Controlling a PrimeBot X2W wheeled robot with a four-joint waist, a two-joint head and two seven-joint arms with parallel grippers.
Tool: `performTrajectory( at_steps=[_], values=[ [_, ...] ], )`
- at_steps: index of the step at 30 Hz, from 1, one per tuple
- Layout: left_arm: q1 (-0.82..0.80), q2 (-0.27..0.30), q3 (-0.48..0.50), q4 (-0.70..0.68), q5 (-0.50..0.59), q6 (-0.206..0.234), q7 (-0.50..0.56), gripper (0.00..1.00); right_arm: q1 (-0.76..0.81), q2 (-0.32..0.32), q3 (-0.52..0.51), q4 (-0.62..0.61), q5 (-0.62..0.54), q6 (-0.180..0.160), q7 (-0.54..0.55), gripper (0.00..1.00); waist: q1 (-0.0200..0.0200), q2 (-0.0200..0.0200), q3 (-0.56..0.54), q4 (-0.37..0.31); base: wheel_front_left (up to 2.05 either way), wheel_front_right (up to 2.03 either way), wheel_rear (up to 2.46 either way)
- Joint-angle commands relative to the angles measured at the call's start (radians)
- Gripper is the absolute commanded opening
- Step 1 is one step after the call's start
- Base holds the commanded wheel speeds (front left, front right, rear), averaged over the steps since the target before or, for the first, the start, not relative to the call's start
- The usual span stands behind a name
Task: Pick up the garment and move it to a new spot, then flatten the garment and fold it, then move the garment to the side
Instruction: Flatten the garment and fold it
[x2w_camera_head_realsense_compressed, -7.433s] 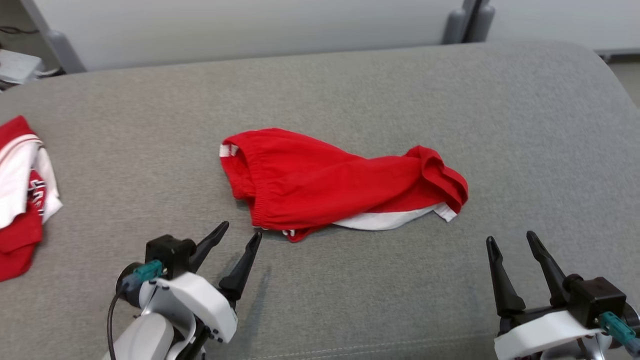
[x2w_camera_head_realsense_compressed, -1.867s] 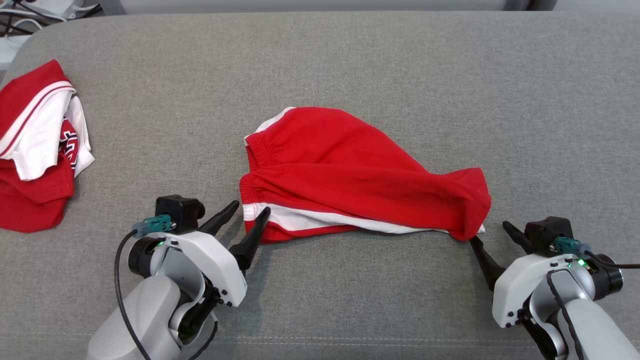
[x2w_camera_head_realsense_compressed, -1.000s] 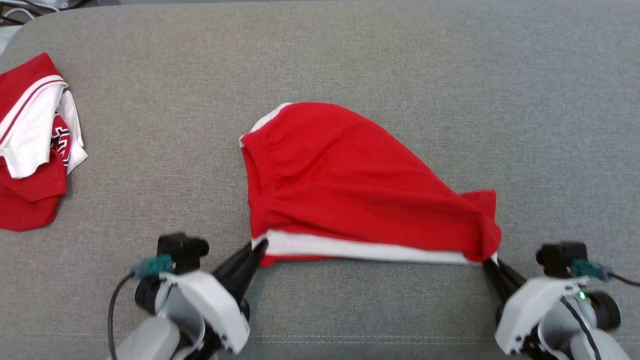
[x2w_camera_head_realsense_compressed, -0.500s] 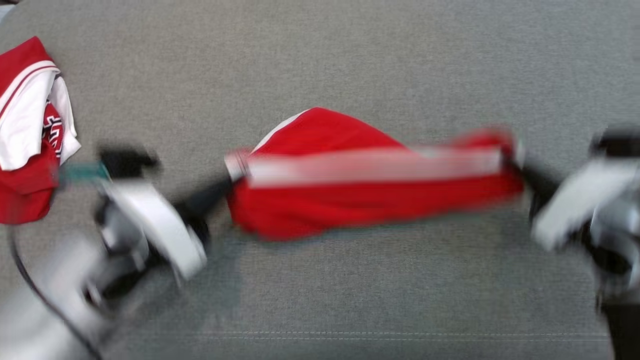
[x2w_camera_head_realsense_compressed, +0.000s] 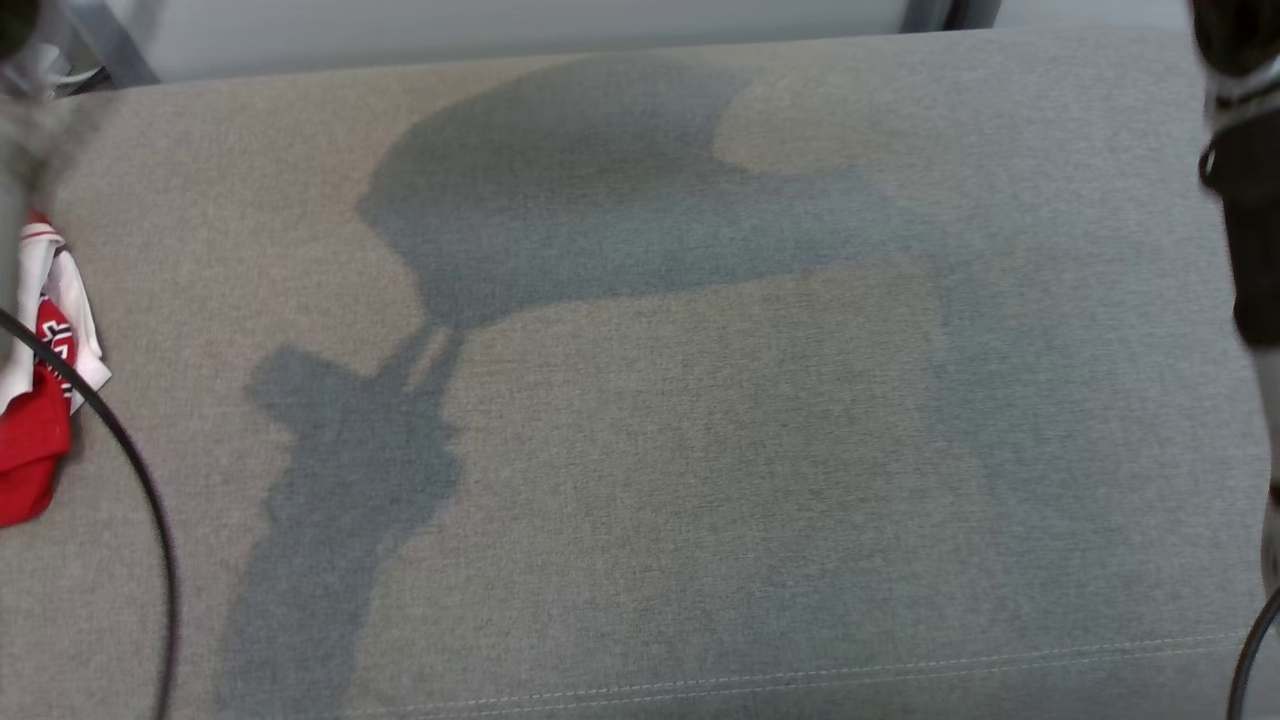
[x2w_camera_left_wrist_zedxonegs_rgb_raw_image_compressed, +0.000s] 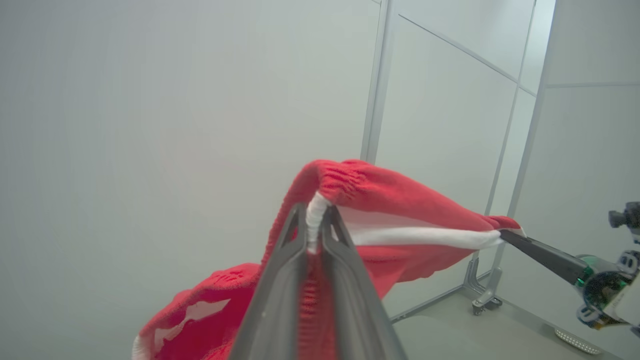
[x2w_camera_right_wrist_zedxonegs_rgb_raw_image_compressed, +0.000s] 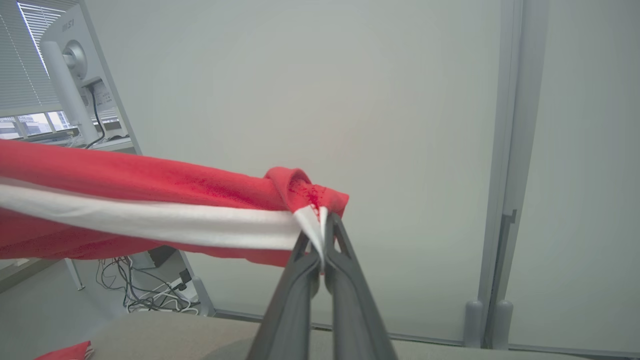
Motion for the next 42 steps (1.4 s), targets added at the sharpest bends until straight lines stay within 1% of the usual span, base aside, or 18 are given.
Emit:
performTrajectory(
  at_steps=[1, 4, 5, 7, 8, 10, 12, 14, 17, 22, 25, 30, 35, 36, 37, 38, 39, 42],
  values=[
    [0.105, 0.046, -0.002, -0.025, -0.008, 0.001, -0.046, 0.0, 0.105, -0.005, 0.038, -0.032, 0.041, -0.007, -0.011, 0.0, 0.0, 0.0, 0.043, 0.037, 0.0, 0.0, 0.0],
    [0.314, 0.043, -0.061, -0.022, 0.005, 0.001, -0.165, 0.0, 0.306, -0.047, 0.11, -0.072, 0.111, -0.007, -0.028, 0.0, 0.0, 0.0, 0.089, 0.068, 0.0, 0.0, 0.0],
    [0.381, 0.027, -0.079, -0.005, 0.003, 0.001, -0.201, 0.0, 0.376, -0.057, 0.125, -0.078, 0.13, -0.007, -0.04, 0.0, 0.0, 0.0, 0.101, 0.078, 0.0, 0.0, 0.0],
    [0.493, -0.012, -0.119, 0.031, -0.019, 0.001, -0.231, 0.0, 0.503, -0.066, 0.134, -0.078, 0.174, -0.007, -0.067, 0.0, 0.0, 0.0, 0.124, 0.095, 0.0, 0.0, 0.0],
    [0.526, -0.022, -0.144, 0.042, -0.009, 0.001, -0.256, 0.0, 0.557, -0.065, 0.138, -0.076, 0.195, -0.007, -0.076, 0.0, 0.0, 0.0, 0.134, 0.102, 0.0, 0.0, 0.0],
    [0.586, -0.047, -0.175, 0.058, -0.029, 0.001, -0.285, 0.0, 0.646, -0.058, 0.139, -0.081, 0.23, -0.007, -0.102, 0.0, 0.0, 0.0, 0.142, 0.11, 0.0, 0.0, 0.0],
    [0.625, -0.051, -0.2, 0.053, -0.036, 0.001, -0.322, 0.0, 0.713, -0.051, 0.139, -0.099, 0.258, -0.007, -0.13, 0.0, 0.0, 0.0, 0.141, 0.111, 0.0, 0.0, 0.0],
    [0.657, -0.041, -0.225, 0.043, -0.033, 0.001, -0.343, 0.0, 0.764, -0.052, 0.14, -0.126, 0.271, -0.007, -0.156, 0.0, 0.0, 0.0, 0.136, 0.105, 0.0, 0.0, 0.0],
    [0.689, -0.03, -0.23, 0.027, -0.037, 0.001, -0.363, 0.0, 0.809, -0.051, 0.134, -0.157, 0.282, -0.007, -0.173, 0.0, 0.0, 0.0, 0.125, 0.099, 0.0, 0.0, 0.0],
    [0.785, 0.014, -0.234, -0.02, -0.028, 0.004, -0.382, 0.0, 0.918, -0.054, 0.11, -0.254, 0.278, -0.007, -0.175, 0.0, 0.0, 0.0, 0.099, 0.074, 0.0, 0.0, 0.0],
    [0.846, 0.034, -0.233, -0.061, -0.031, 0.025, -0.385, 0.0, 0.993, -0.042, 0.085, -0.315, 0.269, -0.007, -0.159, 0.0, 0.0, 0.0, 0.084, 0.066, 0.0, 0.0, 0.0],
    [0.939, 0.072, -0.226, -0.128, -0.049, 0.082, -0.379, 0.0, 1.118, -0.007, 0.052, -0.411, 0.228, -0.007, -0.113, 0.0, 0.0, 0.0, 0.052, 0.052, 0.0, 0.0, 0.0],
    [1.0, 0.104, -0.216, -0.195, -0.081, 0.119, -0.354, 0.0, 1.185, 0.031, 0.007, -0.481, 0.174, -0.007, -0.079, 0.0, 0.0, 0.0, 0.037, 0.043, 0.0, 0.0, 0.0],
    [1.007, 0.105, -0.218, -0.203, -0.092, 0.121, -0.338, 0.0, 1.189, 0.034, -0.002, -0.486, 0.156, -0.007, -0.074, 0.35, 0.0, 0.0, 0.035, 0.043, 0.0, 0.0, 0.0],
    [1.011, 0.105, -0.218, -0.208, -0.104, 0.125, -0.322, 0.49, 1.193, 0.035, -0.004, -0.485, 0.138, -0.007, -0.061, 0.91, 0.0, 0.0, 0.033, 0.043, 0.0, 0.0, 0.0],
    [1.015, 0.107, -0.228, -0.213, -0.111, 0.127, -0.296, 1.0, 1.196, 0.038, -0.006, -0.485, 0.13, -0.007, -0.049, 1.0, 0.0, 0.0, 0.029, 0.043, 0.0, 0.0, 0.0],
    [1.015, 0.114, -0.239, -0.22, -0.106, 0.13, -0.277, 1.0, 1.196, 0.041, -0.01, -0.487, 0.126, -0.007, -0.046, 1.0, 0.0, 0.0, 0.025, 0.043, 0.0, 0.0, 0.0],
    [1.021, 0.121, -0.237, -0.239, -0.101, 0.161, -0.274, 1.0, 1.203, 0.042, -0.025, -0.49, 0.106, -0.007, -0.036, 1.0, 0.0, 0.0, 0.008, 0.048, 0.0, 0.0, 0.0]
  ],
)
